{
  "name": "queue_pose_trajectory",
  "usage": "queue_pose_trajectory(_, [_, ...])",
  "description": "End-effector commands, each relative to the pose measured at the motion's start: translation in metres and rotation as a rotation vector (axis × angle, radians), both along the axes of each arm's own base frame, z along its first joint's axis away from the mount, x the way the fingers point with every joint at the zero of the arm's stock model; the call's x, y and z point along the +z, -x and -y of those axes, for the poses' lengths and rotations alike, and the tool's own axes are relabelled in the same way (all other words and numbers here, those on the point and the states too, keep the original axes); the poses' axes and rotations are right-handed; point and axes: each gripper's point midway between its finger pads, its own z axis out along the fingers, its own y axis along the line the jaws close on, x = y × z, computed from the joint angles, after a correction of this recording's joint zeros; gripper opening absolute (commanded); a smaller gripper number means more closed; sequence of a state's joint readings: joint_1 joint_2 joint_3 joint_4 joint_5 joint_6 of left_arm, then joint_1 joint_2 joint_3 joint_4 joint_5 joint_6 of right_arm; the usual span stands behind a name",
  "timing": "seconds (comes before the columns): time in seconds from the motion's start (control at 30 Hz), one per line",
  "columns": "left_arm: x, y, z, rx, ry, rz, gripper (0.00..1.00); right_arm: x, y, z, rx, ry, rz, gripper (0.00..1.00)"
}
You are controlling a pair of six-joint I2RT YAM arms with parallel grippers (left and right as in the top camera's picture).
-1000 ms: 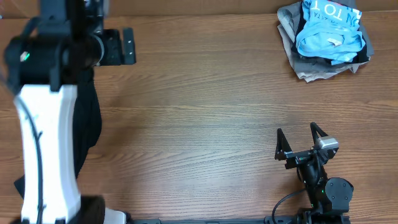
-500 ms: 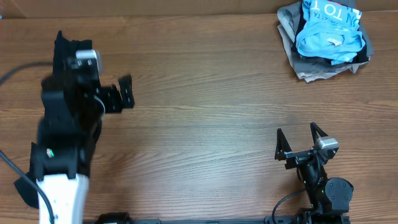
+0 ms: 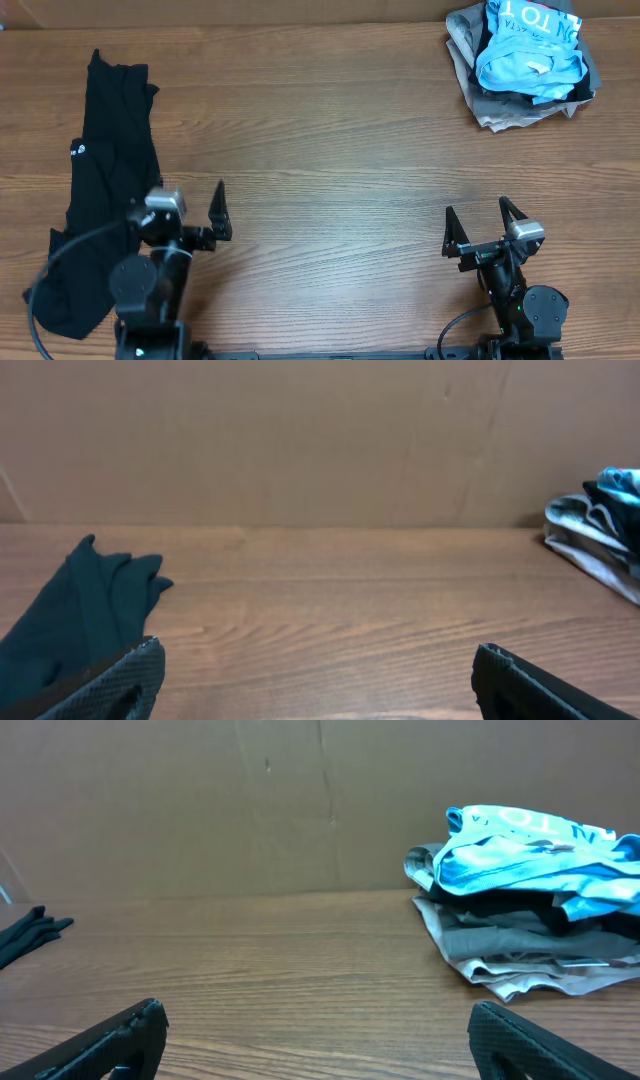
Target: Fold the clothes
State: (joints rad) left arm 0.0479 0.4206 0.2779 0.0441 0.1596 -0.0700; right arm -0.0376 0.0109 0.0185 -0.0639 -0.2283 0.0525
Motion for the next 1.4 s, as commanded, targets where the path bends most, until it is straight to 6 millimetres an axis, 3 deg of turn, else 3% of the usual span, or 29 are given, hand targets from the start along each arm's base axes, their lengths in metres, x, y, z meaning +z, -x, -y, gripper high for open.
queue_pose_trajectory(0.0, [-0.017,0.01,0.001,-0.007,-0.022,0.038,1.0,-0.002,0.0,0.0,-0.001,-0.003,0.002,1.0])
queue_pose_trajectory(0.27, [-0.04,0.024,0.002,-0.006,-0.027,0.126,1.0,-0.002,0.0,0.0,-0.001,-0.003,0.002,1.0])
queue_pose_trajectory(0.37, [-0.046,0.028,0.002,-0.009,-0.026,0.104,1.0,-0.002,0.0,0.0,-0.001,-0.003,0.002,1.0])
queue_pose_trajectory(0.43, [-0.063,0.029,0.002,-0.01,-0.021,0.035,1.0,-0.002,0.0,0.0,-0.001,-0.003,0.002,1.0])
queue_pose_trajectory(1.37, [-0.062,0.028,0.002,-0.006,-0.023,0.041,1.0,-0.002,0.0,0.0,-0.001,-0.003,0.002,1.0])
